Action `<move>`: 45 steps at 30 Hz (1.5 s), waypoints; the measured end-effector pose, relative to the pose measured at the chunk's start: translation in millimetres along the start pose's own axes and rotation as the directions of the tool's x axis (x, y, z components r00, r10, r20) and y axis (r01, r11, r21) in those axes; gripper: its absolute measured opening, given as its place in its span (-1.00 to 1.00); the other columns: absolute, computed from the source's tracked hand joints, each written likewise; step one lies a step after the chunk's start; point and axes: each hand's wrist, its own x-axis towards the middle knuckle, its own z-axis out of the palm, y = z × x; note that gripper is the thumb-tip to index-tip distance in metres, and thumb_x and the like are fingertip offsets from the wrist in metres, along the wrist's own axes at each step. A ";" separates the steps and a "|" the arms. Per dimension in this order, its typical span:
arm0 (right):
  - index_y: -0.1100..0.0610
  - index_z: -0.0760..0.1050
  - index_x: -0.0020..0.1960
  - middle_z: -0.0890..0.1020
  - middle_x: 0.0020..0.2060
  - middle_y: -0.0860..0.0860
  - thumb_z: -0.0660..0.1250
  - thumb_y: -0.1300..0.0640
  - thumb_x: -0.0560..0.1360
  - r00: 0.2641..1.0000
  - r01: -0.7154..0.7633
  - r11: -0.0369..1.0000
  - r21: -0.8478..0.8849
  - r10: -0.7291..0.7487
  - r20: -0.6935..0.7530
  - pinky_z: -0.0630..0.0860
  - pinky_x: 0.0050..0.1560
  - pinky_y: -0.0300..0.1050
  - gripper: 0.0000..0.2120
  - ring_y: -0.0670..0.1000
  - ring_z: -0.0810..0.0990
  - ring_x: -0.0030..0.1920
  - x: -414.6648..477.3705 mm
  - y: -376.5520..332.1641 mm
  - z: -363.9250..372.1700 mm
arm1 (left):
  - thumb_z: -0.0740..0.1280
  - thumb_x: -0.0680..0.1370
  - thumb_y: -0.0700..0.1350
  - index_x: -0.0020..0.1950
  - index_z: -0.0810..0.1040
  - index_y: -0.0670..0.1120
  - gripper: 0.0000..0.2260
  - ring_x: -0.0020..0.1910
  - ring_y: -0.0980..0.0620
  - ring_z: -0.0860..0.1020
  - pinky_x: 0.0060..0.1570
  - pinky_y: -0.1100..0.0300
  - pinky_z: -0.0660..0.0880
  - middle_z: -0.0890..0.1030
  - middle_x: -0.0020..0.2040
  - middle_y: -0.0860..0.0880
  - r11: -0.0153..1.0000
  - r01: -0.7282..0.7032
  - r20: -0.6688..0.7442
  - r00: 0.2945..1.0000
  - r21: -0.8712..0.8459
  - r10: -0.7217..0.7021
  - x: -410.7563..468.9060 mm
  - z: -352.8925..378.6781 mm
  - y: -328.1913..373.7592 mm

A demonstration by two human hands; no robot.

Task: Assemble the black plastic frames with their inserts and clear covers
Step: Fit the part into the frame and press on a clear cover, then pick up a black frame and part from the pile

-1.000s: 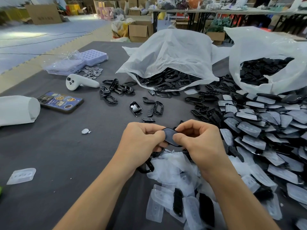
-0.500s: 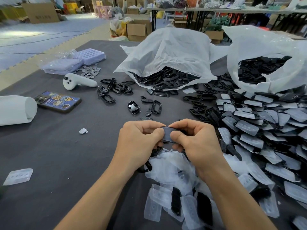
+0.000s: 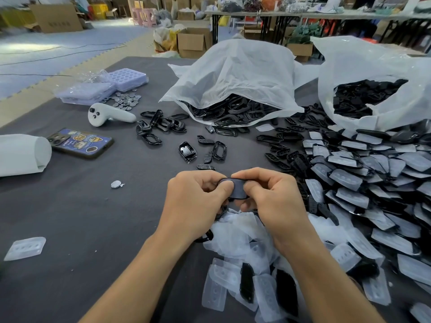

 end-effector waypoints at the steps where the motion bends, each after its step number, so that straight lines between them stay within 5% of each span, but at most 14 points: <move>1: 0.09 0.73 -0.15 0.74 -0.26 0.07 0.32 0.42 0.56 1.000 0.009 1.000 0.003 -0.009 0.001 0.56 -0.37 -0.28 -0.68 -0.06 0.62 -0.42 -0.5 0.8 0.5 | 0.49 0.53 -0.09 -0.16 0.72 0.23 -0.81 -0.50 0.18 0.59 -0.48 0.33 0.49 0.68 -0.42 0.09 1.000 0.008 0.007 1.000 0.002 -0.008 0.3 0.8 0.0; 13: 0.12 0.71 -0.09 0.72 -0.29 0.08 0.36 0.49 0.50 0.999 -0.036 0.999 0.024 0.035 0.016 0.54 -0.36 -0.27 -0.70 -0.05 0.59 -0.41 1.9 4.5 -3.8 | 0.50 0.49 -0.23 -0.08 0.73 0.25 -0.68 -0.47 0.15 0.57 -0.41 0.30 0.52 0.70 -0.38 -0.02 0.996 0.024 0.084 0.996 -0.090 -0.017 2.1 0.6 -5.2; 16: 0.02 0.71 0.02 0.75 -0.20 -0.07 0.44 0.41 0.42 0.999 0.049 0.984 -0.171 -0.049 0.003 0.58 -0.23 -0.29 -0.66 -0.15 0.68 -0.26 -0.8 4.2 -1.3 | 0.50 0.48 -0.25 -0.08 0.74 0.19 -0.70 -0.47 0.13 0.56 -0.39 0.28 0.52 0.65 -0.43 0.00 0.994 0.052 0.010 0.999 -0.101 -0.051 3.1 2.5 -6.1; 20: -0.11 0.66 0.12 0.61 -0.26 -0.43 0.50 0.30 0.35 0.970 0.219 0.835 -0.505 -0.244 0.017 0.49 -0.17 -0.44 -0.56 -0.26 0.62 -0.23 -8.5 3.2 3.0 | 0.49 0.46 -0.27 -0.01 0.74 0.11 -0.72 -0.50 0.11 0.55 -0.43 0.30 0.50 0.65 -0.44 -0.04 0.980 0.125 -0.015 0.992 -0.156 -0.129 3.5 4.4 -5.8; 25: -0.10 0.70 0.11 0.61 -0.36 -0.31 0.53 0.20 0.38 0.981 0.167 0.814 -0.557 -0.191 0.014 0.43 -0.25 -0.46 -0.65 -0.29 0.59 -0.28 -4.2 -1.6 -6.8 | 0.47 0.51 -0.14 0.06 0.72 0.08 -0.83 -0.48 0.05 0.55 -0.43 0.29 0.48 0.69 -0.37 -0.09 0.956 0.178 0.039 0.984 -0.233 -0.173 5.3 6.6 -8.4; 30: -0.10 0.70 0.10 0.61 -0.27 -0.35 0.54 0.19 0.39 0.981 0.075 0.691 -0.719 -0.180 -0.071 0.40 -0.29 -0.44 -0.67 -0.26 0.56 -0.32 3.5 -15.1 -46.3 | 0.42 0.48 0.08 -0.03 0.70 0.30 -0.87 -0.45 0.12 0.60 -0.28 0.20 0.53 0.70 -0.36 0.02 0.986 0.125 -0.083 0.987 -0.111 -0.135 8.8 1.3 -14.6; 32: -0.07 0.69 0.14 0.57 -0.20 -0.35 0.57 0.15 0.40 0.968 -0.018 0.619 -0.785 -0.185 -0.168 0.39 -0.19 -0.40 -0.66 -0.25 0.53 -0.24 6.3 -21.2 -72.9 | 0.40 0.47 0.10 -0.04 0.68 0.34 -0.86 -0.40 0.17 0.63 -0.24 0.20 0.56 0.70 -0.35 0.12 0.994 0.111 -0.131 0.985 -0.014 -0.112 10.2 -0.7 -15.1; 36: 0.02 0.61 0.32 0.67 0.19 0.03 0.60 -0.01 0.38 0.916 -0.195 0.605 -0.772 -0.168 -0.363 0.51 0.28 0.02 -0.47 0.09 0.60 0.16 9.7 -31.8 -106.5 | 0.42 0.52 -0.05 -0.11 0.70 0.21 -0.86 -0.36 0.26 0.60 -0.32 0.50 0.41 0.67 -0.28 0.31 0.992 0.086 -0.224 0.973 0.095 -0.062 14.4 1.7 -16.4; 39: 0.08 0.58 0.35 0.62 0.30 0.08 0.58 -0.04 0.42 0.923 -0.124 0.585 -0.802 -0.229 -0.310 0.42 0.41 0.10 -0.45 0.14 0.52 0.33 11.6 -31.9 -90.7 | 0.42 0.55 -0.14 -0.05 0.69 0.17 -0.82 -0.13 0.33 0.63 -0.13 0.58 0.41 0.68 -0.19 0.35 0.995 0.080 -0.292 0.954 0.062 -0.059 22.4 3.4 -15.9; 42: 0.08 0.60 0.31 0.65 0.23 0.05 0.53 0.02 0.45 0.952 0.029 0.554 -0.832 -0.270 -0.147 0.40 0.39 0.02 -0.55 0.09 0.53 0.29 23.0 -22.9 -54.5 | 0.40 0.56 -0.10 0.06 0.69 0.17 -0.82 0.02 0.15 0.64 0.17 0.23 0.55 0.70 -0.05 0.24 0.991 0.115 -0.329 0.940 0.075 -0.085 27.8 0.9 -17.9; 45: 0.06 0.55 0.40 0.62 0.28 0.10 0.44 0.06 0.51 0.988 0.094 0.516 -0.851 -0.153 0.017 0.38 0.37 -0.01 -0.54 0.13 0.51 0.33 45.6 -7.1 -14.7 | 0.38 0.55 -0.07 0.14 0.70 0.12 -0.79 0.06 -0.15 0.66 0.23 -0.08 0.57 0.72 0.00 0.00 0.979 0.151 -0.350 0.932 0.135 -0.095 30.8 -4.5 -21.9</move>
